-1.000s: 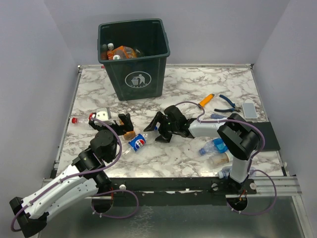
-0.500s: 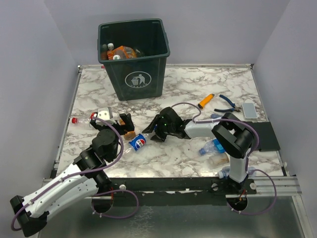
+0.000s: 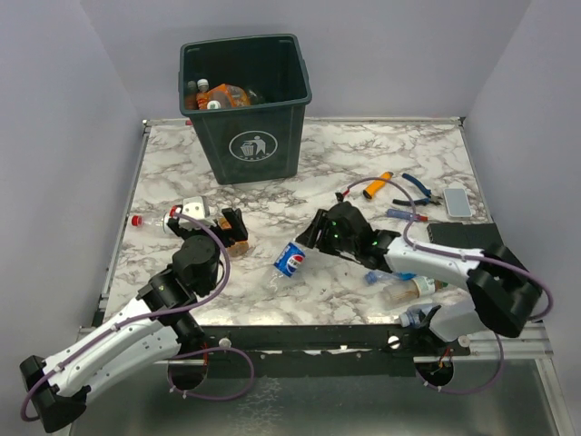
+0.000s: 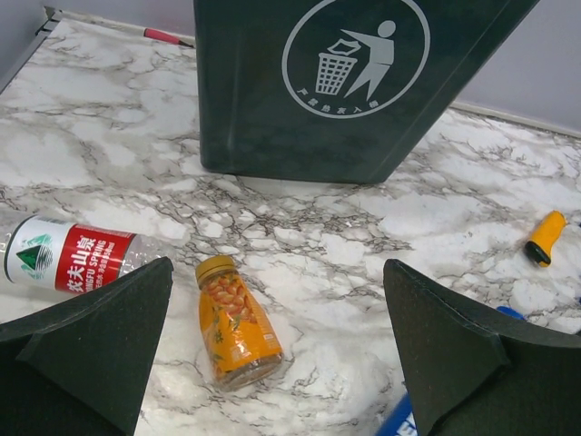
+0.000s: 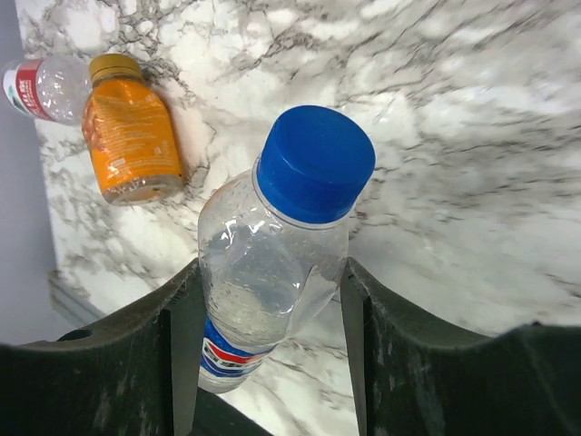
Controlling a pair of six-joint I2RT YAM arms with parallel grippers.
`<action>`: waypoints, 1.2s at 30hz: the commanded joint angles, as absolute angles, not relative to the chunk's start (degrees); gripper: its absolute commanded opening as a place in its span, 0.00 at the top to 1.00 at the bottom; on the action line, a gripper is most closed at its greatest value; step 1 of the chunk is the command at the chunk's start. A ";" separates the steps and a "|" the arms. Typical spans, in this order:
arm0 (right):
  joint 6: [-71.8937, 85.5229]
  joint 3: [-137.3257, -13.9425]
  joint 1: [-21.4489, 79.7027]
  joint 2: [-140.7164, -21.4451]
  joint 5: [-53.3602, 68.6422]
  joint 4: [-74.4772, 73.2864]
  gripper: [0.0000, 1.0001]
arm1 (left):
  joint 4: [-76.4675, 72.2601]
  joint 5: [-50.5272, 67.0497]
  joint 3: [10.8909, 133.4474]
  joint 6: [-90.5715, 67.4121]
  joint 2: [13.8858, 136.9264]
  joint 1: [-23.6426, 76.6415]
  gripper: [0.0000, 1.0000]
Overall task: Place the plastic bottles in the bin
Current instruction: Move the plastic bottle to the corner of the board.
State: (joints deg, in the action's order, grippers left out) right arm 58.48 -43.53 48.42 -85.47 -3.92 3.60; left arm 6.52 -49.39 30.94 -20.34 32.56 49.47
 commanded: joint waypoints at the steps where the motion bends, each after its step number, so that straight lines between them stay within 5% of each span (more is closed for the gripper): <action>1: 40.18 -42.14 47.91 -77.66 -9.75 -7.01 0.54 | 6.14 -49.93 30.40 -20.39 33.41 49.24 0.01; 16: 25.37 -46.47 47.24 -79.25 -7.87 -24.94 0.47 | 5.71 -46.61 30.56 -21.92 38.34 49.31 0.01; 23: 28.72 -49.52 47.13 -82.02 -5.32 -27.40 0.07 | 5.69 -44.67 30.50 -22.24 39.21 49.24 0.01; 36: 31.38 -46.50 47.49 -78.08 2.10 -35.65 0.01 | 5.17 -42.03 31.11 -22.55 40.74 49.27 0.01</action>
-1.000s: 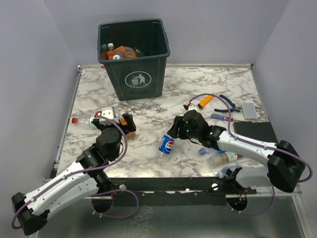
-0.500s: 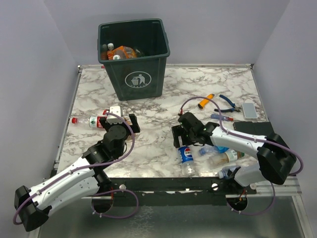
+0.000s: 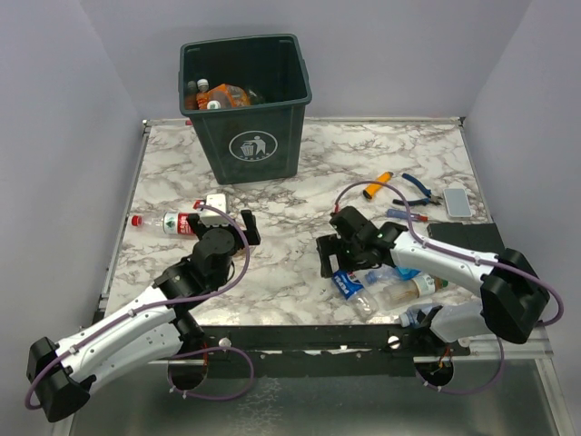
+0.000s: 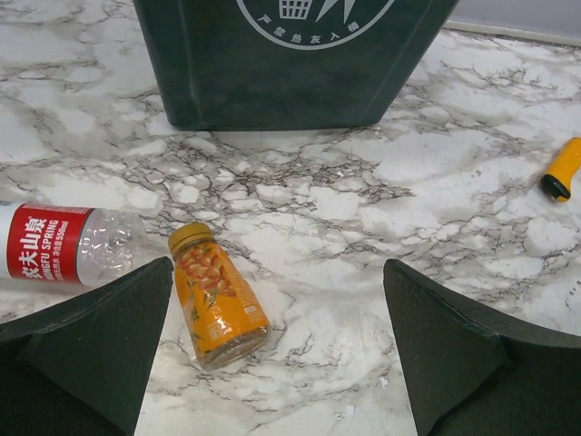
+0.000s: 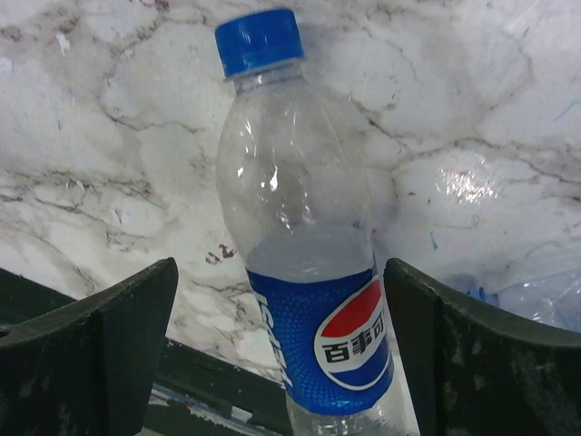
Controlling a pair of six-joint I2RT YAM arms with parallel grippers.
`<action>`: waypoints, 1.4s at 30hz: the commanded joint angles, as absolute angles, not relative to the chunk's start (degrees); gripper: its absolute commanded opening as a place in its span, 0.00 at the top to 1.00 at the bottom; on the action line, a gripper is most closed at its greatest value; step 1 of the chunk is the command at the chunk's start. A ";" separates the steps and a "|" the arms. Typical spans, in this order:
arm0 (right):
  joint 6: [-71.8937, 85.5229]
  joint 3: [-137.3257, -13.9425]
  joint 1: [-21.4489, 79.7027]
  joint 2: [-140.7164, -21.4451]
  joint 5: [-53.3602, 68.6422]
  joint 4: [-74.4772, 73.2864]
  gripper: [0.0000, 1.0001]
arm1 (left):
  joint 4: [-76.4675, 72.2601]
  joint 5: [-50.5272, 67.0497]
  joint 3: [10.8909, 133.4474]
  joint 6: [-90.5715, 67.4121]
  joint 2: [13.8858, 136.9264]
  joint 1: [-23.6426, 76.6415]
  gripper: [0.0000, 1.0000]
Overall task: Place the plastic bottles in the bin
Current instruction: Move the plastic bottle to the corner of the board, then pick up the plastic bottle from the corner of the board.
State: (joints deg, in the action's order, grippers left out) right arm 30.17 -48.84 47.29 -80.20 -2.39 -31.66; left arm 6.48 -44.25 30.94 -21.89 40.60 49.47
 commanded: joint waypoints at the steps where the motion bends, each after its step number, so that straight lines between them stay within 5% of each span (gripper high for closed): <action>1: 31.33 -46.07 47.82 -77.93 2.53 -36.02 0.01 | 5.08 -41.65 31.11 -22.53 40.82 49.27 0.01; 11: 31.41 -42.15 48.60 -79.54 4.46 -34.87 0.09 | 4.96 -39.92 31.03 -23.37 41.57 49.29 0.01; 19: 32.00 -40.50 49.40 -79.38 3.94 -31.24 0.31 | 4.96 -39.43 31.27 -24.36 42.64 49.22 0.01; 26: 30.34 -40.53 49.83 -71.01 3.36 -27.30 0.49 | 4.83 -38.36 32.84 -27.42 43.94 49.23 0.01; 42: 20.43 -38.25 50.10 -45.25 -4.26 -3.50 0.59 | -8.18 -18.77 46.14 -15.53 46.58 49.13 0.01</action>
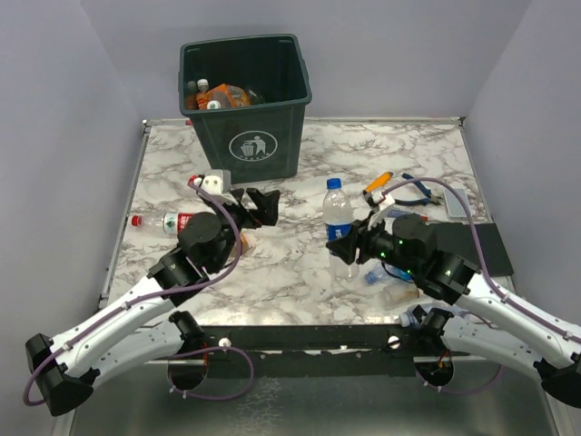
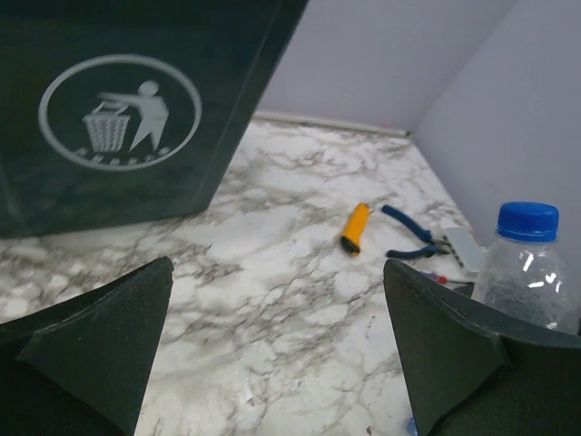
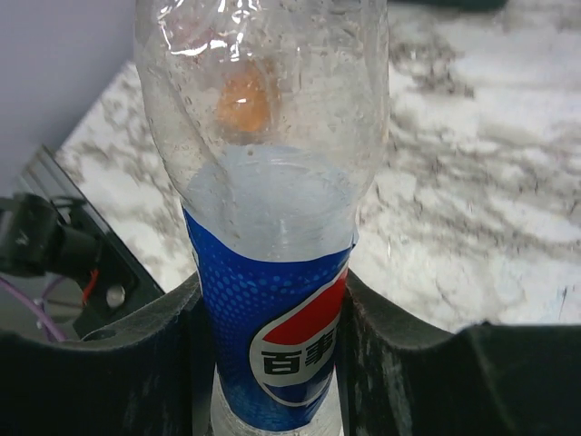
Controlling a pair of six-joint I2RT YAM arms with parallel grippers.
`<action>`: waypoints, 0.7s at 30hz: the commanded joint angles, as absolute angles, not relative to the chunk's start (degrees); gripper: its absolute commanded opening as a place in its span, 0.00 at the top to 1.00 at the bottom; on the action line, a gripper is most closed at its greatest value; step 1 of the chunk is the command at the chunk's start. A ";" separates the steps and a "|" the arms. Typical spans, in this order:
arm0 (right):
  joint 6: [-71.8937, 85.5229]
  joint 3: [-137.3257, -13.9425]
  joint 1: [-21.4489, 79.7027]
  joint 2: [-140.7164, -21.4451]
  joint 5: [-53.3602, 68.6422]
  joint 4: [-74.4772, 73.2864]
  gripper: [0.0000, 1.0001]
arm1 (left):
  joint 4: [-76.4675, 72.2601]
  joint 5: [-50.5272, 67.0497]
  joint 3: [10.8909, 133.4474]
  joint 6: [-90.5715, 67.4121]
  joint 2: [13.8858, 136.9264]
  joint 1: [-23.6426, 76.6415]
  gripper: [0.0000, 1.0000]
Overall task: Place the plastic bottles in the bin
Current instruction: Pick up the plastic bottle from the corner of the board.
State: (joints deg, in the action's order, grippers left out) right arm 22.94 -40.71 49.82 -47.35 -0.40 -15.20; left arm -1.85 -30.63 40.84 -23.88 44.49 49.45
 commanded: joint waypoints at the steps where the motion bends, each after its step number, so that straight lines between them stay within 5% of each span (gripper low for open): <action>1: 20.78 -37.63 50.10 -45.33 -4.30 -1.55 0.59 | -7.26 -17.21 48.41 -14.19 48.22 49.15 0.01; 8: 22.88 -31.57 50.12 -43.90 -0.35 14.90 0.60 | -2.45 -13.73 60.86 -16.69 57.92 48.93 0.01; 21: 20.42 -29.78 50.10 -41.01 1.86 16.20 0.61 | 0.26 7.04 75.32 -27.78 72.28 43.90 0.01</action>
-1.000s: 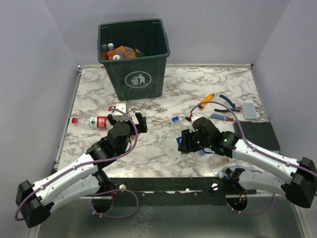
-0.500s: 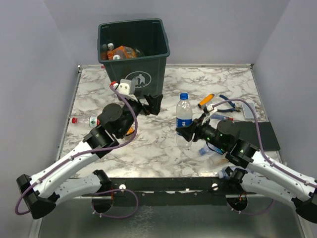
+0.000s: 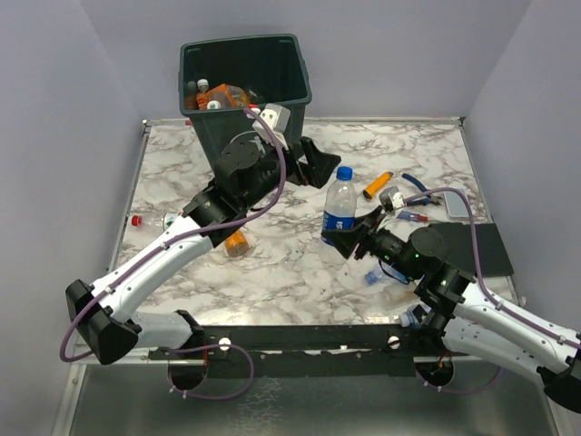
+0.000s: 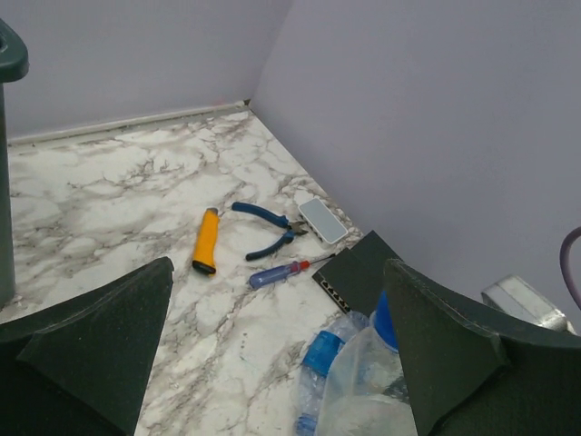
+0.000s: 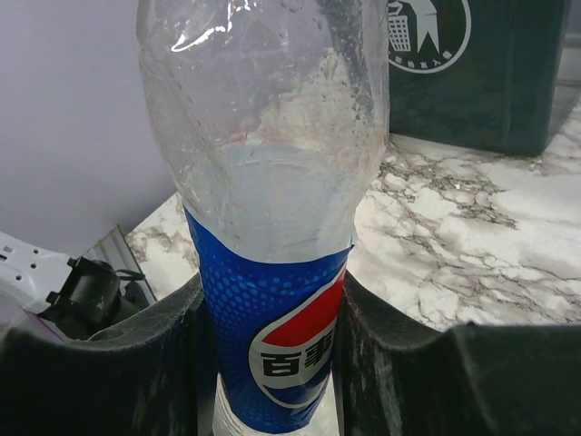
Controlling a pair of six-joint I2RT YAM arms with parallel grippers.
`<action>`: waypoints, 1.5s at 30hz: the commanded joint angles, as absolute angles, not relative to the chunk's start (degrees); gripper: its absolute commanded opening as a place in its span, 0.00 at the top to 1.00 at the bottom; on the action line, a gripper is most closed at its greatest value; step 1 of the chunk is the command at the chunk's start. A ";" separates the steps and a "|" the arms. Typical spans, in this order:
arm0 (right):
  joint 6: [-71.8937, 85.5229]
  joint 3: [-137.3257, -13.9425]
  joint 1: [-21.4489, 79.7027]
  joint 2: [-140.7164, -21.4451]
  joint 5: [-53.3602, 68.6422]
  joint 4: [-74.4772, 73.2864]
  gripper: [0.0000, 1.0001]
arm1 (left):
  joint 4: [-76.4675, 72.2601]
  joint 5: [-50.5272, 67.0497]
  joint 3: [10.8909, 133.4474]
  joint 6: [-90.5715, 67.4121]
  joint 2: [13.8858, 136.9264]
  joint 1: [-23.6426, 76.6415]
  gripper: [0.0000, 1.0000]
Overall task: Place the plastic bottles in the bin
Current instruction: Pick up the plastic bottle from the corner of the board.
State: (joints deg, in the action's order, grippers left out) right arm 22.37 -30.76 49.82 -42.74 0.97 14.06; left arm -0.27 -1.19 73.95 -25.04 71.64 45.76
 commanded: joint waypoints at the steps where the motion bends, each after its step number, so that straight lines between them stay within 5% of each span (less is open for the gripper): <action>1: 19.65 -29.90 50.10 -40.93 1.89 15.61 0.61 | 0.23 7.19 75.09 -27.01 72.34 43.90 0.02; 12: 14.11 -29.66 50.10 -41.18 1.67 15.35 0.61 | -3.16 11.77 72.27 -25.71 73.38 43.74 0.10; 20: 14.64 -29.18 50.10 -42.26 1.49 15.36 0.61 | -12.25 16.57 67.46 -27.14 70.05 43.74 0.01; 45: 13.89 -35.85 50.10 -47.77 6.48 16.77 0.62 | -28.88 23.00 61.04 -33.13 66.93 43.82 0.03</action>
State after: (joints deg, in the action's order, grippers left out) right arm 15.90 -31.75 49.93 -46.39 3.01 17.91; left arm -28.36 19.70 60.62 -31.29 65.56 43.72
